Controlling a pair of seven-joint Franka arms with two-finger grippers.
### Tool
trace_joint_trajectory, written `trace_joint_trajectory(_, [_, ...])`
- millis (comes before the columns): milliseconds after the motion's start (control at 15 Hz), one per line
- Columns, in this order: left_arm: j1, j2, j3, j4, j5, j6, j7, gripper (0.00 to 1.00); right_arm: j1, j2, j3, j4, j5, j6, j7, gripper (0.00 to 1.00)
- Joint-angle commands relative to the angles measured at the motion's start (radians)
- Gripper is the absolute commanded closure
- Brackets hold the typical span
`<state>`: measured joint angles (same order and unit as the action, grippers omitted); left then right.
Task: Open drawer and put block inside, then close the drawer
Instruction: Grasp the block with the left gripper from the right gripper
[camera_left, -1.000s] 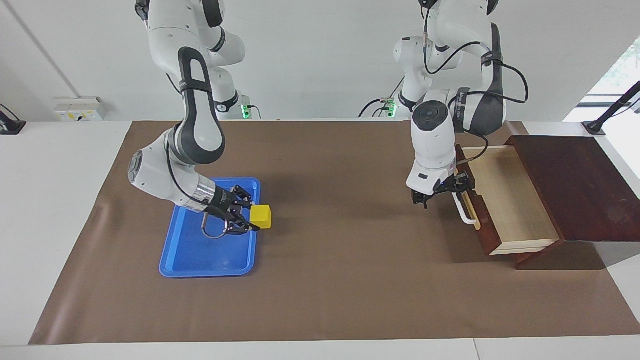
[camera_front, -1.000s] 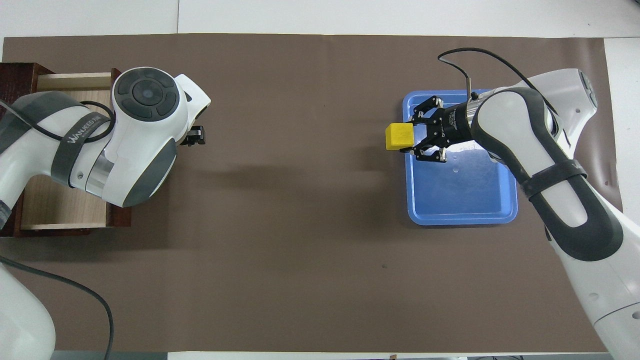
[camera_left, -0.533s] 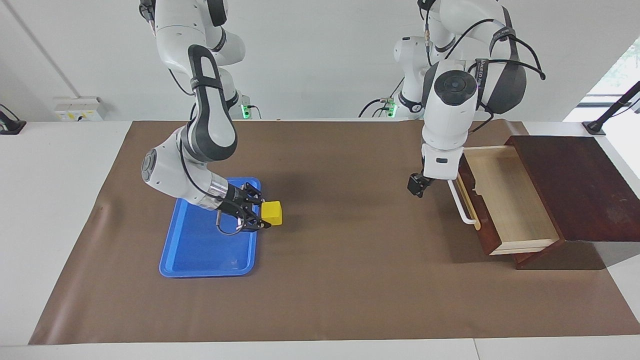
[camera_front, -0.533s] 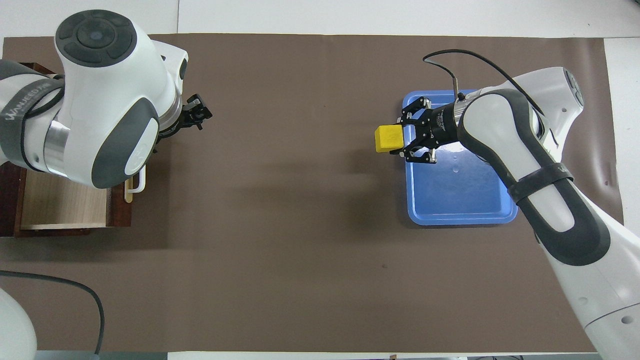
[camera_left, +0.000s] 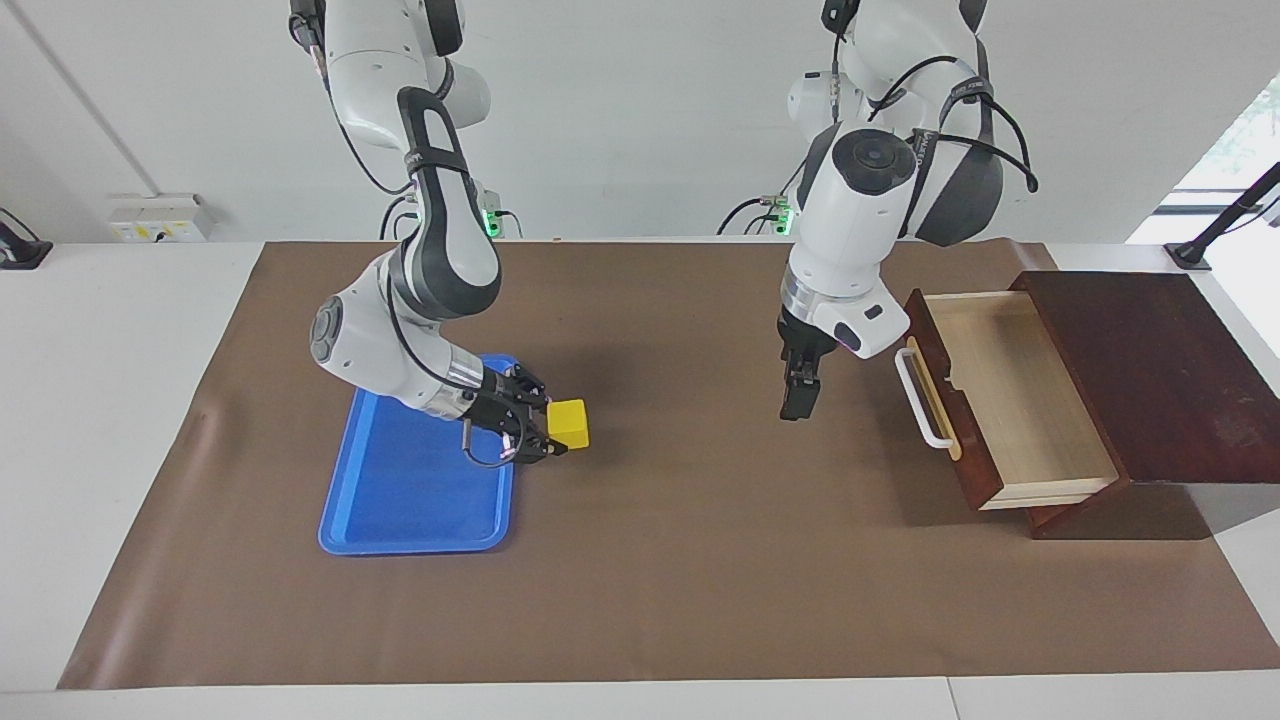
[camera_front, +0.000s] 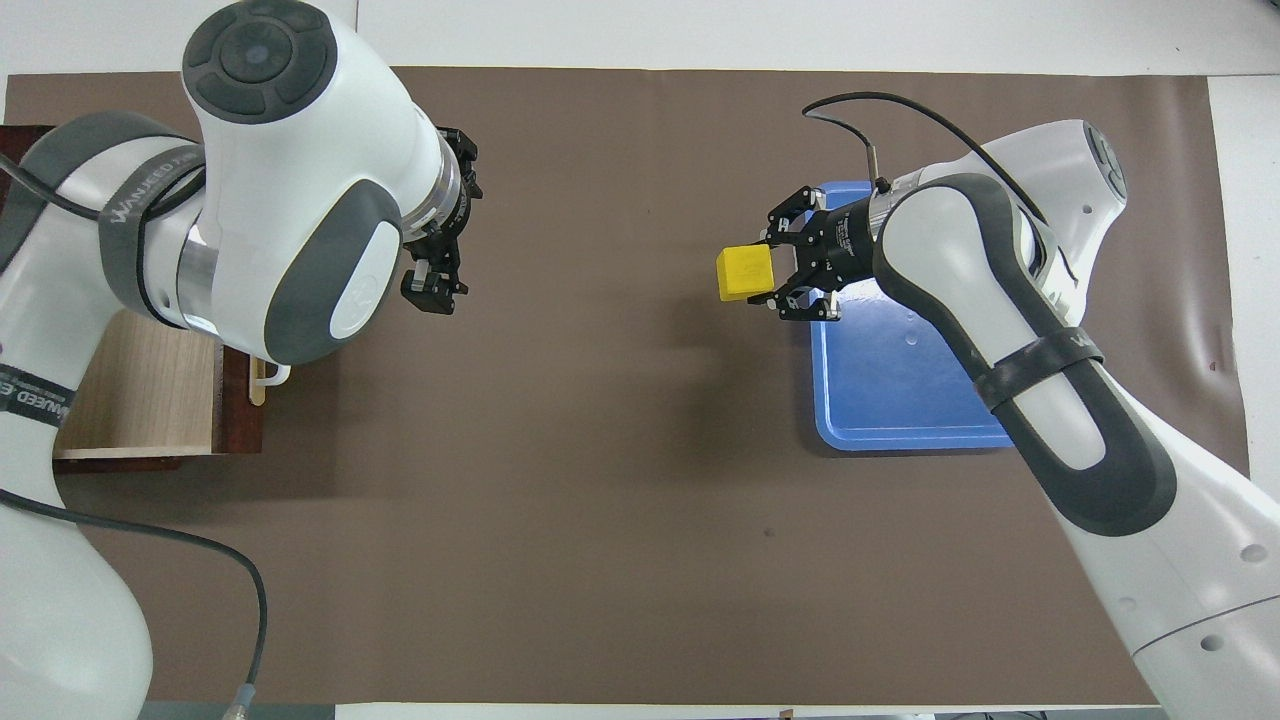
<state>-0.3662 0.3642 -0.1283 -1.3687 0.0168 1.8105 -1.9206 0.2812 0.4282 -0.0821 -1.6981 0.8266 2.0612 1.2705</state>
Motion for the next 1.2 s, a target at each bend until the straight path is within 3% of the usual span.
trace_joint_trajectory(0, [-0.066,0.073,0.027,0.127,-0.040,-0.052,-0.174,0.00,0.030,0.044,-0.002,0.076,-0.023,0.002,0.068,1.00])
trace_joint_trajectory(200, [-0.173,0.215,0.082,0.290,-0.037,-0.144,-0.280,0.00,0.045,0.069,-0.004,0.118,-0.026,0.001,0.107,1.00])
trace_joint_trajectory(333, [-0.279,0.306,0.183,0.356,-0.044,-0.139,-0.345,0.00,0.044,0.069,-0.002,0.117,-0.047,-0.001,0.104,1.00])
trace_joint_trajectory(533, [-0.338,0.396,0.205,0.453,-0.048,-0.146,-0.377,0.00,0.046,0.069,-0.002,0.110,-0.046,0.002,0.104,1.00])
trace_joint_trajectory(733, [-0.339,0.444,0.207,0.528,-0.048,-0.126,-0.411,0.00,0.046,0.069,-0.002,0.109,-0.046,0.002,0.102,1.00])
trace_joint_trajectory(1133, [-0.382,0.446,0.203,0.525,-0.048,-0.105,-0.432,0.00,0.047,0.069,-0.002,0.107,-0.044,0.004,0.104,1.00])
